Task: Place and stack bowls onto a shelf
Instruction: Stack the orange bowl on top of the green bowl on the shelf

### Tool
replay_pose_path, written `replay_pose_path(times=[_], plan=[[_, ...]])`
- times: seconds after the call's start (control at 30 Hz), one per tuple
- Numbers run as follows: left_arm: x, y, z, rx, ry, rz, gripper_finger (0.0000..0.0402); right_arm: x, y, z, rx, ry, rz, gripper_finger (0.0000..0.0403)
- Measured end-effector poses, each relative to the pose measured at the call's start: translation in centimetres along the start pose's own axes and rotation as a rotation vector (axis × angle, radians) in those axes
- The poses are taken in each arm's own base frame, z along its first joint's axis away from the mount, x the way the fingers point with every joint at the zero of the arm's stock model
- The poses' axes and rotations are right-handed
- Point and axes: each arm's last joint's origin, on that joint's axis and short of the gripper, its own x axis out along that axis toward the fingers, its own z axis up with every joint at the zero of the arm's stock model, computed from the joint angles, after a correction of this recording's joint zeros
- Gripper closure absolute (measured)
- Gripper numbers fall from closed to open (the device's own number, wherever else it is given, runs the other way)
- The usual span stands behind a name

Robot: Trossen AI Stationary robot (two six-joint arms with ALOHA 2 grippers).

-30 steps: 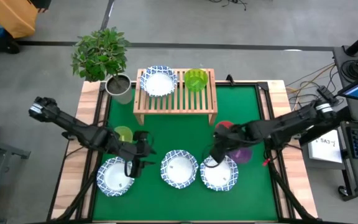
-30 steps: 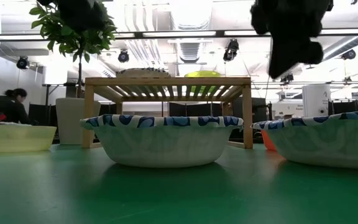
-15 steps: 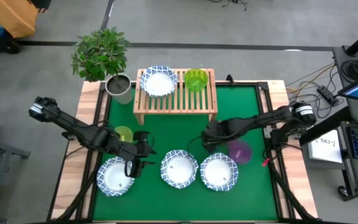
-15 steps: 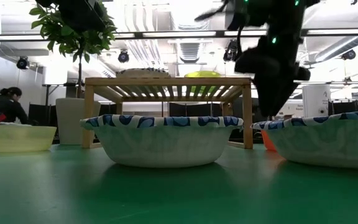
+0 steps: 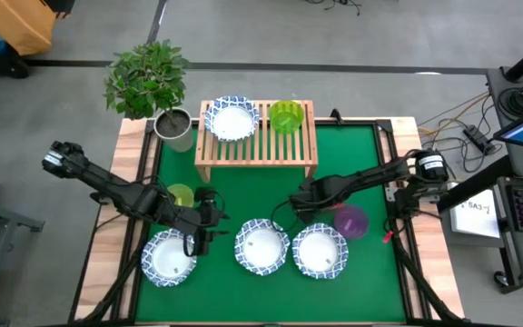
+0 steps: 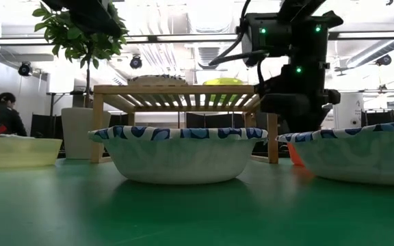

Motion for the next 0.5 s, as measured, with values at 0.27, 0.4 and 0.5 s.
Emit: replay_pose_path(times=[0.27, 0.4, 0.5], plan=[[0.0, 0.0, 0.0, -0.002, -0.004, 0.013, 0.0226, -1.8, -0.5, -0.1, -0.015, -0.032, 0.054, 0.0391], [0.0, 0.0, 0.0, -0.004, -0.005, 0.013, 0.0226, -4.1, -0.3, 0.1, -0.081, -0.026, 0.181, 0.0394], [0.0, 0.0, 0.0, -0.004, -0.005, 0.013, 0.0226, -6.4, 0.3, 0.1, -0.184, -0.035, 0.325, 0.0394]])
